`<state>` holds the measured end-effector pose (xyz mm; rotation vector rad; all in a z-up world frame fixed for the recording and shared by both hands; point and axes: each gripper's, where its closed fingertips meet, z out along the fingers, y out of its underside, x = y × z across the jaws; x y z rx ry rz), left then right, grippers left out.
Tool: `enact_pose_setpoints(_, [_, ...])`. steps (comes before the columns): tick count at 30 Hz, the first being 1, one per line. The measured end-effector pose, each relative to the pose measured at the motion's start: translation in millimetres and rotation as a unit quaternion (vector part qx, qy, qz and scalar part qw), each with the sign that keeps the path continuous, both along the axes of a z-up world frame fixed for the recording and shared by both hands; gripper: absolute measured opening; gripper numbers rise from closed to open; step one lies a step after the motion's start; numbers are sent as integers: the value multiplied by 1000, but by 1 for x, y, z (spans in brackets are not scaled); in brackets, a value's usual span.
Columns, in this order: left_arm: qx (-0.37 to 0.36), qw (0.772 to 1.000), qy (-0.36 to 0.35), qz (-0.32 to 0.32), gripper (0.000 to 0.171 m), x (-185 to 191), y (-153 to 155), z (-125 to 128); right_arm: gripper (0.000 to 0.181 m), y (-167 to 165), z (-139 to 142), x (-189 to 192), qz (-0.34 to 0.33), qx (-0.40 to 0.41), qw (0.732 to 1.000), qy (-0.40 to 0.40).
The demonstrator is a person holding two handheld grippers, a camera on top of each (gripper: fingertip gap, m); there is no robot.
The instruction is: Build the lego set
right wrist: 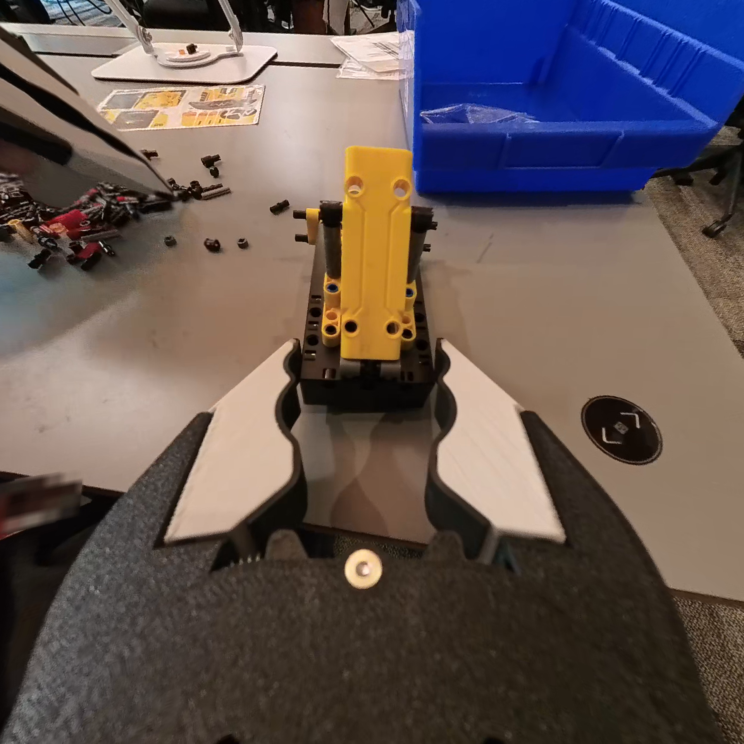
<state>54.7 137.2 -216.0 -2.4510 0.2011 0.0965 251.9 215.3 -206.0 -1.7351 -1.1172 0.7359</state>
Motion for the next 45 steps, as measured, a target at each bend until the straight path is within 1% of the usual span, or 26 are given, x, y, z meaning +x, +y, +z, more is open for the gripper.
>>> enact_pose_setpoints(2, [54,995,-71,-33,1,24,9,19,66,0,0,-1,-1,0,1000,-1])
enact_pose_setpoints(3, [75,990,-108,-53,5,39,14,28,66,1,0,-1,-4,-1,1000,-2])
enact_pose_setpoints(4, [86,985,-133,-67,12,51,19,33,66,1,-1,-2,-6,-2,1000,-4])
enact_pose_setpoints(5, [86,983,-145,-77,22,61,24,34,66,2,-1,-2,-9,-2,1000,-5])
enact_pose_setpoints(6, [75,983,-145,-86,28,69,29,30,66,2,-1,-3,-12,-3,1000,-6])
enact_pose_setpoints(8, [42,989,-106,-89,30,73,40,12,66,3,-1,-4,-18,-4,1000,-8])
enact_pose_setpoints(10, [4,996,-41,-84,29,68,45,-8,66,3,-1,-4,-19,-3,1000,-7])
enact_pose_setpoints(12, [20,995,-30,-87,9,69,48,-2,66,3,-1,-4,-19,-2,1000,-5])
enact_pose_setpoints(13, [7,997,-13,-81,0,63,45,-5,66,2,-1,-4,-18,-1,1000,-4])
enact_pose_setpoints(14, [-8,997,6,-78,0,57,41,-10,66,2,0,-4,-18,-1,1000,-3])
enact_pose_setpoints(18, [-18,997,-6,-70,0,49,26,-9,66,3,-1,-5,-15,-1,1000,-4])
enact_pose_setpoints(20, [-23,998,9,-52,0,36,20,-9,66,3,-1,-7,-18,-3,1000,-7])
enact_pose_setpoints(22, [-2,999,22,-37,0,25,17,-1,66,3,-3,-11,-28,-6,999,-18])
enact_pose_setpoints(26, [72,997,-10,-22,0,16,14,29,66,1,-5,-29,-53,20,996,-72])
enact_pose_setpoints(29, [113,993,3,-13,0,3,8,45,66,-3,-8,-48,-50,24,993,-107])
enact_pose_setpoints(32, [130,991,28,-4,0,-10,-1,49,66,0,-10,-58,-68,35,987,-144])
enact_pose_setpoints(36, [154,988,15,-1,0,-18,-11,50,66,6,-8,-75,-74,59,979,-182])
enact_pose_setpoints(39, [169,985,-13,0,0,-23,-16,53,66,9,-7,-88,-72,77,974,-198])
enact_pose_setpoints(43, [183,981,-69,0,0,-23,-21,57,66,6,-2,-89,-84,131,960,-232])
enact_pose_setpoints(45, [194,978,-82,-1,0,-22,-22,65,66,4,0,-90,-88,154,952,-248])
